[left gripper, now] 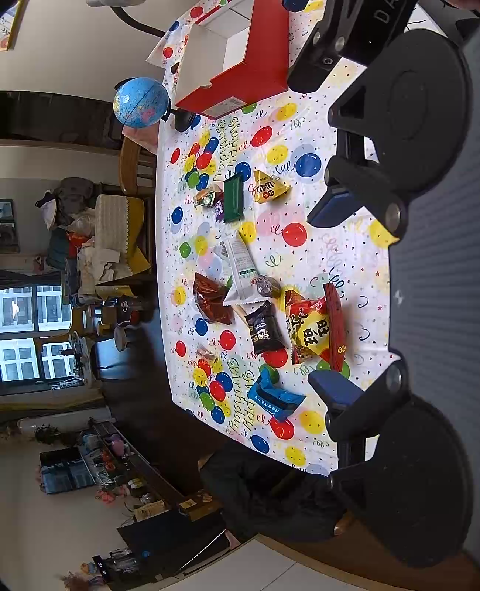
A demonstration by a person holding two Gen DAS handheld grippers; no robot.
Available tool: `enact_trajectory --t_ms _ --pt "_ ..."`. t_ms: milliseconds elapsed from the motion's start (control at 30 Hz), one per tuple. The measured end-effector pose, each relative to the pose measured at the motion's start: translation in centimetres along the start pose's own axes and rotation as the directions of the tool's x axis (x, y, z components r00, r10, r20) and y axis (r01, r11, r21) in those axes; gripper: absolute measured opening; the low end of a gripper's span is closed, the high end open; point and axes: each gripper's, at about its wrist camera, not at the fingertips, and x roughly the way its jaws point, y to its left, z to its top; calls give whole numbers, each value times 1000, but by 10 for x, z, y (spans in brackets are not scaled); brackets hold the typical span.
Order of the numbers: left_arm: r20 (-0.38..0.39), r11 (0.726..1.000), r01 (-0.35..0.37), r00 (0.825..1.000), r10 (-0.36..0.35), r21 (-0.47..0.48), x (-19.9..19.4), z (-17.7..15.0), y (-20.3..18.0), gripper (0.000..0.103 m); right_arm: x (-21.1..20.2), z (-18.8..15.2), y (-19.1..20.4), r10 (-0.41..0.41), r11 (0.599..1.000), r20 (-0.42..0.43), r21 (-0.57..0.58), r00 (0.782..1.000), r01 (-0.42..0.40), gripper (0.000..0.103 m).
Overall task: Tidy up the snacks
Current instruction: 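Move both tools toward the snacks on the table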
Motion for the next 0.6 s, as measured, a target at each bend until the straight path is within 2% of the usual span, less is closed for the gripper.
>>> enact_trajectory --t_ms 600 --pt "-6 1000 5 1000 -5 -3 2 1 -3 84 1 0 -1 -4 1000 -1 -1 1000 4 102"
